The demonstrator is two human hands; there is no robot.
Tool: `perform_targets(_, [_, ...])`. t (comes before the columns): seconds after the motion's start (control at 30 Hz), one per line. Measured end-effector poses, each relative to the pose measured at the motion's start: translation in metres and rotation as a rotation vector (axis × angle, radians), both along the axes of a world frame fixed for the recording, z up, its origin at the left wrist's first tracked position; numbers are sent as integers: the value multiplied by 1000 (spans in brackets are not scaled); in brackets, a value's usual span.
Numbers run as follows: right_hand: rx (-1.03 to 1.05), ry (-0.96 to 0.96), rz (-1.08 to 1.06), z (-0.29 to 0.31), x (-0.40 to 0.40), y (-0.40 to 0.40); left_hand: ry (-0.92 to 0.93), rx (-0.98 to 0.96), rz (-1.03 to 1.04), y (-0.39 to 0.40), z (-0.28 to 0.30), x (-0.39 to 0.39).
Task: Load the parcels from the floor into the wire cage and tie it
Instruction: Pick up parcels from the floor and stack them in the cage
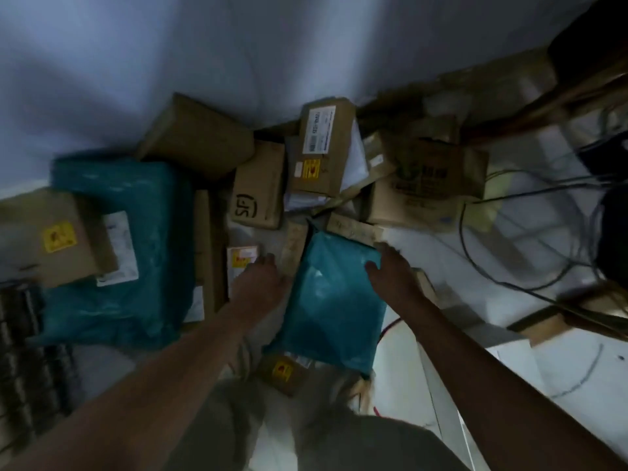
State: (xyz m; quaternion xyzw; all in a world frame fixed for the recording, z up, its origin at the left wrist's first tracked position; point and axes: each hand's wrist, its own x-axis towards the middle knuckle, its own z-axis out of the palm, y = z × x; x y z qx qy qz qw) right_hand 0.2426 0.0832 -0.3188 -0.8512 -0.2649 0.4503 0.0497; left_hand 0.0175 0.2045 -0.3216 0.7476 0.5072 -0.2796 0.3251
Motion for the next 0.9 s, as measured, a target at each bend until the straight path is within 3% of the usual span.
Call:
perform_targets(0.13, [63,-52,68,-80,31,40,-70,-134,230,22,-97,17])
perform_targets(0.2, [62,-132,203,-110,41,54,-135,-220,361,26,-132,25])
perform_targets(0.3, [51,-158,377,-138,50,59,-202,-189,426,23,-160,25])
perform_targets(0.4, [53,-80,451,-141,59,62,-232,-137,416,19,-154,20])
perform_targets(0.5, [-148,29,545,-131,60,60,-124,-115,350,12,-135,13])
perform_targets(0.63, [-162,29,370,-133,35,35,-82,-150,455,-3,-120,-2])
perform_targets(0.8, [-106,-298,371,-114,6,26,-135,-126,445,-22,-101,-21])
perform_targets(0.9, [-15,-304,212,-63,-15,25,-170,-113,551,-21,-57,-31])
